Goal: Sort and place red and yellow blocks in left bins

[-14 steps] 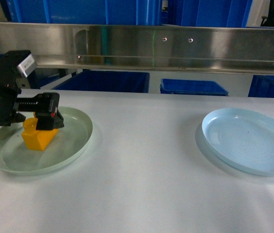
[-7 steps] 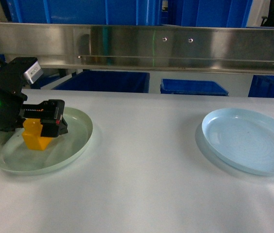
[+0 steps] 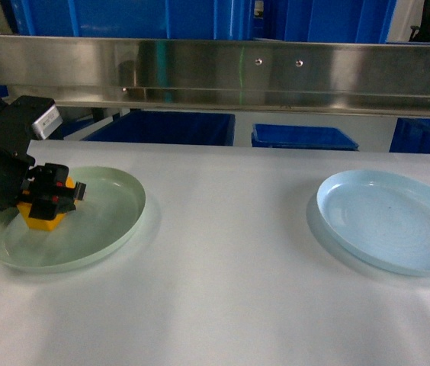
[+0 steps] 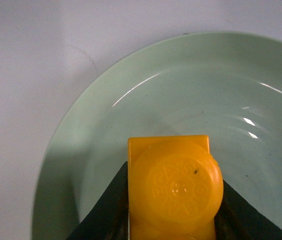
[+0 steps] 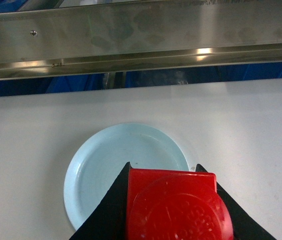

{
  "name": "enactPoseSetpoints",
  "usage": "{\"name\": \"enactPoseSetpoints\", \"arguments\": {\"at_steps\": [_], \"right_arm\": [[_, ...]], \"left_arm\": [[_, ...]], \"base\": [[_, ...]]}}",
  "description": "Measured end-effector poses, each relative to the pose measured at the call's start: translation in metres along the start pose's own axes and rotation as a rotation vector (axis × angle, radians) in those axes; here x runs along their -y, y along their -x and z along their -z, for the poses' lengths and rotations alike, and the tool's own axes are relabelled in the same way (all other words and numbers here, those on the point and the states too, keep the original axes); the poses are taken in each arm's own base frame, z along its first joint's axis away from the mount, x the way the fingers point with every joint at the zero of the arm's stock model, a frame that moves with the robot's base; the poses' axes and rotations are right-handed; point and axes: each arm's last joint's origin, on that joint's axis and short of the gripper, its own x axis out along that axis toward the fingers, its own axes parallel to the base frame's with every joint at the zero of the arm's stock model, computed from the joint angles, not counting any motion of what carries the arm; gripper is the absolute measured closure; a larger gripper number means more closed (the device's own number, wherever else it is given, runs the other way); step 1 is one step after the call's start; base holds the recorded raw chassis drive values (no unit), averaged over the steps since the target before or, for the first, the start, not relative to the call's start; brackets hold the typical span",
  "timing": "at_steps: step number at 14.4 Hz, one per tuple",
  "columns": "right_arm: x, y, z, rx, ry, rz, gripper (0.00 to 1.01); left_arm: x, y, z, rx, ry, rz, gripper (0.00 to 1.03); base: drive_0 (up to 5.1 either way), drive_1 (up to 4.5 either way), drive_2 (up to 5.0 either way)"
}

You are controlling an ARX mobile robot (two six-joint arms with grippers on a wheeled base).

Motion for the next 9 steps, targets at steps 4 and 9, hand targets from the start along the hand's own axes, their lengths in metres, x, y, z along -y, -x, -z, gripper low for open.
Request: {"name": "enactPoseSetpoints", "arguments": {"at_steps": [4,9], "right_arm": [[0.0,0.0,0.0,0.0,0.0,0.0,0.74],[0.0,0.0,0.0,0.0,0.0,0.0,0.74]], "left_arm": [[-0.01,0.055,-0.037,0.257,0.001,0.011,0.75],[-0.001,0.174,-0.054,0.531,0.001,-0.031,0.75]], "base": [[0.0,0.0,0.0],[0.0,0.0,0.0]]}}
